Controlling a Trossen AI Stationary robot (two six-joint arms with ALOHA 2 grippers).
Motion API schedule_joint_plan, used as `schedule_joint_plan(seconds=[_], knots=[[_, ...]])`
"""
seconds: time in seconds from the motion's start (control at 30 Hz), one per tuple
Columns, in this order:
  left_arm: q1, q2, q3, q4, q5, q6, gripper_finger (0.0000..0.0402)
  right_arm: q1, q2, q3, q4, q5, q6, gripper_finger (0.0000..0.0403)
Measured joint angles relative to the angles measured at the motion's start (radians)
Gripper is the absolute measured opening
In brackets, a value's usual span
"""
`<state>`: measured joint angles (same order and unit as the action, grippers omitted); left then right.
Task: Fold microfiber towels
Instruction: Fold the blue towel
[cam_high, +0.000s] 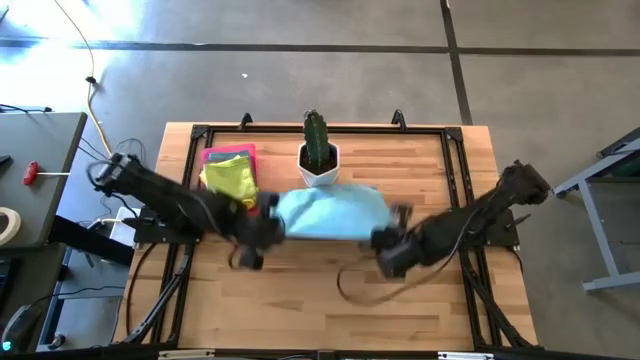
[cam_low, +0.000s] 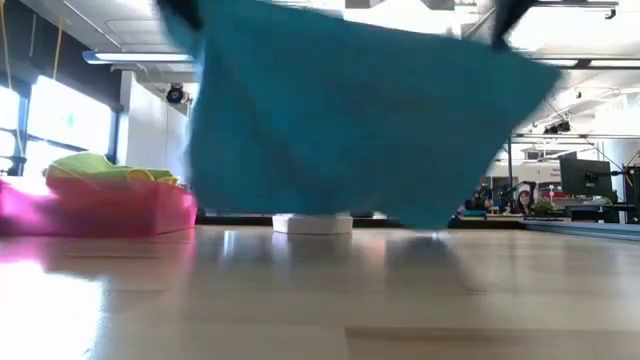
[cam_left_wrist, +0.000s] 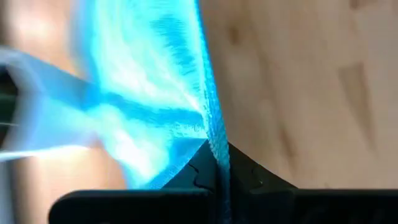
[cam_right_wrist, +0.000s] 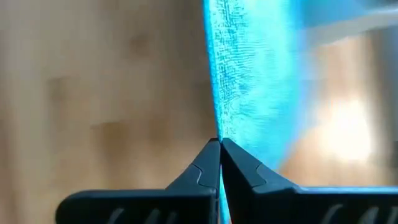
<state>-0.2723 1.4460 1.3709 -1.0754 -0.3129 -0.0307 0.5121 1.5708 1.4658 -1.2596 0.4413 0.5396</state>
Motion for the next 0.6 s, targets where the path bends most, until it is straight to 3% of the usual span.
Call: schedule_joint_plan(seconds=[0.13, 0.3, 0.5, 0.6], knots=[[-0.112, 0.112, -0.109, 0.118, -0.001, -0.209, 0.0, 0.087, 0.045, -0.242, 0.398, -0.123, 0.043, 0.0], [-0.221, 0.29, -0.124, 0.241, 0.028, -0.346, 0.0, 0.166, 0.12, -0.342, 0.73, -0.144, 0.079, 0.0], [-0.291, 0.44, -0.036, 0.27, 0.161, -0.4, 0.0, 0.198, 0.212, -0.304, 0.73, -0.289, -0.025, 0.0], [-0.292, 0.454, 0.006, 0.246, 0.182, -0.356, 0.0, 0.19, 0.219, -0.285, 0.658, -0.3, -0.064, 0.0]])
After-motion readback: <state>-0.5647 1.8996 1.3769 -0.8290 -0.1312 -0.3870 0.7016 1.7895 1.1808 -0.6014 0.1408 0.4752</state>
